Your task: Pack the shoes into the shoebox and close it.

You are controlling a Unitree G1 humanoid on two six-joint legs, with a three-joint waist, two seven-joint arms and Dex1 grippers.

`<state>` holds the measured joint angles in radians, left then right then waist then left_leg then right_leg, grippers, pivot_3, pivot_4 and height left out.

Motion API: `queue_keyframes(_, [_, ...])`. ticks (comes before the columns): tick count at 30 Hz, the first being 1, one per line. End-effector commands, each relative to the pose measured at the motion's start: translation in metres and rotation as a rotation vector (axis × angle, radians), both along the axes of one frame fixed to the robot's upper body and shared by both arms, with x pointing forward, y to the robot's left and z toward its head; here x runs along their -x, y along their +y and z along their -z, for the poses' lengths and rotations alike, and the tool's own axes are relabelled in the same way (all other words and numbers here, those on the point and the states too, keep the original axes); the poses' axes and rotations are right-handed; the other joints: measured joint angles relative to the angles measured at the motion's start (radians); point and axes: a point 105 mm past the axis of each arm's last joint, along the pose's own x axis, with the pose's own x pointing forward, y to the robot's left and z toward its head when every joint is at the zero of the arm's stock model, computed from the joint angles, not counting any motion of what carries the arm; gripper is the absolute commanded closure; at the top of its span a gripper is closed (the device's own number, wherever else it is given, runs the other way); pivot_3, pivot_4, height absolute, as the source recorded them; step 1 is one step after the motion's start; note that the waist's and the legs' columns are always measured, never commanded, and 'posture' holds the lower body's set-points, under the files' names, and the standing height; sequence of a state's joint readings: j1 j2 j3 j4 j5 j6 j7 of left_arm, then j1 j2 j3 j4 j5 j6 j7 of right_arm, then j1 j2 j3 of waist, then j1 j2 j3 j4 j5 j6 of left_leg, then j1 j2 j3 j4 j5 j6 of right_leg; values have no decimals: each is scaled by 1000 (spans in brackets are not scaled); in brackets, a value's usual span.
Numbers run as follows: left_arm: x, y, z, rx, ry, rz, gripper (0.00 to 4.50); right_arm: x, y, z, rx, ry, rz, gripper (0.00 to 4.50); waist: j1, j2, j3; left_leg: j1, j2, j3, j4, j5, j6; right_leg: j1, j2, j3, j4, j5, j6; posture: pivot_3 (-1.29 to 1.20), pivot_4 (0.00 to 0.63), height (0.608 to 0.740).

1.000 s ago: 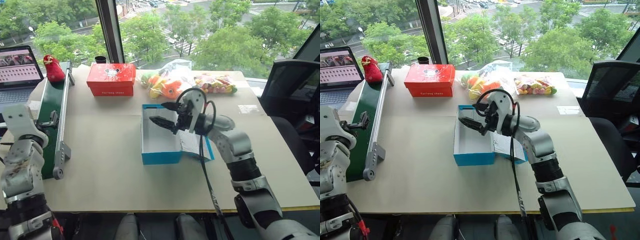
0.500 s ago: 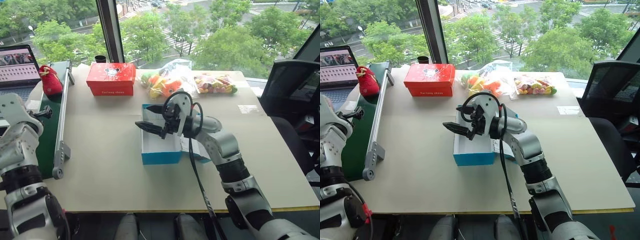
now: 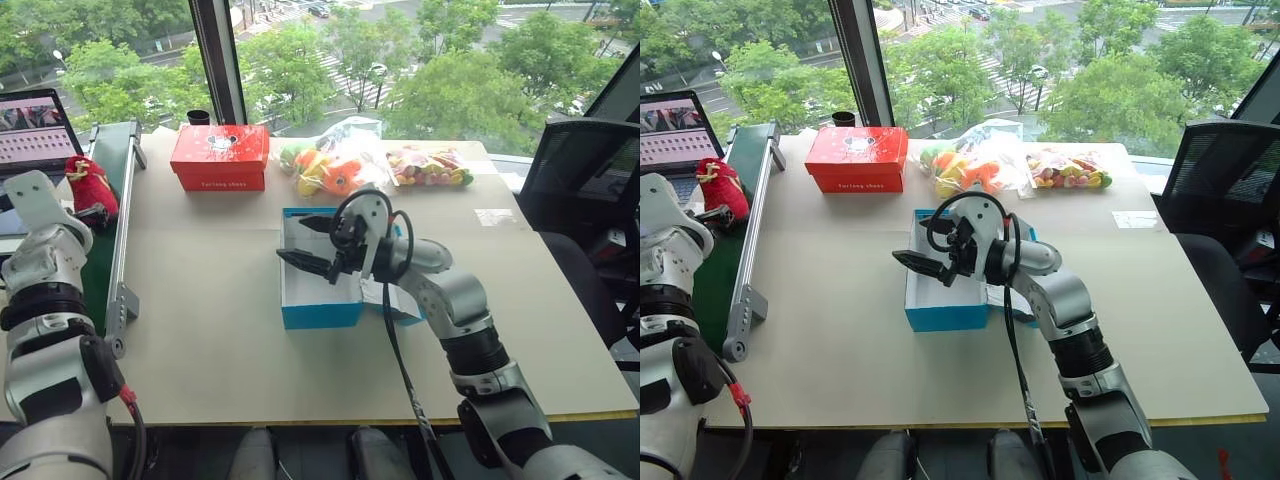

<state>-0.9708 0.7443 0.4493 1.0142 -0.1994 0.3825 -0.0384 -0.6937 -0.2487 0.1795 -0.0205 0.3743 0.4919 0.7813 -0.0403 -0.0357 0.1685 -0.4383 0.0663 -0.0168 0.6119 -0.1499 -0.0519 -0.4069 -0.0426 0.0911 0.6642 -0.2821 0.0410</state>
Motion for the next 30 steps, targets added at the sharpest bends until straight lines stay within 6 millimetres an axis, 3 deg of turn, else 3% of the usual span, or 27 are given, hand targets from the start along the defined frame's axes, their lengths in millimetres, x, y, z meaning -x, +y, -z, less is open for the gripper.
queue_keyframes(1, [2,10,-14,-33,-34,-43,0,2,-10,-17,-45,-50,31,33,0,0,0,0,0,0,0,0,0,0,0,0,0,0,0,0,150,739])
queue_keyframes(9, [4,6,20,100,0,-42,0,-4,-24,-19,-37,-57,104,33,0,0,0,0,0,0,0,0,0,0,0,0,0,0,0,0,150,739])
queue_keyframes(13, [5,5,28,114,13,-38,1084,-4,-26,-19,-25,-61,111,0,5,0,0,0,0,0,0,0,-1,0,0,-1,1,0,0,0,150,739])
queue_keyframes(16, [4,4,28,126,4,-39,2191,-4,-26,-18,-19,-61,111,0,7,0,0,0,0,-1,0,1,-1,0,0,-1,1,0,0,0,150,739])
queue_keyframes(21, [3,6,17,121,-60,-48,3669,-5,-24,-17,-10,-62,109,0,4,0,0,1,0,-2,0,1,-2,0,0,-2,2,0,0,0,150,739])
queue_keyframes(22, [2,5,11,90,-73,-39,3917,-5,-24,-17,-9,-64,109,0,4,0,0,1,0,-3,0,1,-2,0,0,-2,2,0,0,0,150,739])
queue_keyframes(24, [-3,-1,-2,56,-121,-2,3917,-5,-24,-18,-10,-66,111,0,5,0,0,0,0,-3,0,2,-2,0,0,-2,2,0,0,0,150,739])
queue_keyframes(26, [-16,-25,-23,47,-214,112,3917,-8,-27,-22,-35,-59,124,0,12,0,0,-1,0,-4,0,2,-3,0,0,-3,1,0,0,0,150,739])
queue_keyframes(30, [-33,-120,-71,66,-423,523,3917,-22,-40,-49,-233,17,198,0,37,-1,1,-5,-1,-7,1,3,-5,0,0,-6,0,1,-1,0,150,739])
